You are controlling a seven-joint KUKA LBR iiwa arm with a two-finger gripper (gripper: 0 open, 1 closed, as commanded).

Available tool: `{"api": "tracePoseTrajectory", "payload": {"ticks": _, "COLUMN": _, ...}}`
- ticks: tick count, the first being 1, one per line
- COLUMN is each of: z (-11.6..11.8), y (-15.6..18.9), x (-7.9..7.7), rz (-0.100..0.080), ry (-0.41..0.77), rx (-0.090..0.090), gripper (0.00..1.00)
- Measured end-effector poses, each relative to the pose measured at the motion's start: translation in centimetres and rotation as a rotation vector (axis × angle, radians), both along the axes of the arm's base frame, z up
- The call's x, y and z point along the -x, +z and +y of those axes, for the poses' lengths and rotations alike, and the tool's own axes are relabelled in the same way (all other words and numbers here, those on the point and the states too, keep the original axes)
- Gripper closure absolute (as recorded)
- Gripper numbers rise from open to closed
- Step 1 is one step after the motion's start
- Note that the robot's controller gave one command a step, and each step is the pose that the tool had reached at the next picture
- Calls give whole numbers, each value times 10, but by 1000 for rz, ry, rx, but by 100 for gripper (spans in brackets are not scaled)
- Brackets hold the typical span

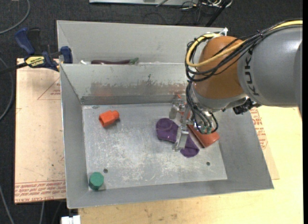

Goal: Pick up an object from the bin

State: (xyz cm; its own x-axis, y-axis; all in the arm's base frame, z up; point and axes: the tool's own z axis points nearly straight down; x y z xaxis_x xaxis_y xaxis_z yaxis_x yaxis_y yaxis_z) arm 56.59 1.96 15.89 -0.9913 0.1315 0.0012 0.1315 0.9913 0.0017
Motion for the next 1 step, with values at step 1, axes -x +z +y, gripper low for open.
{"api": "tracePoseTrajectory", "payload": {"ticks": 1, "z": -25, "y": -35, "x": 12, "rz": -6, "ry": -152, "rx": -1, "gripper": 0}}
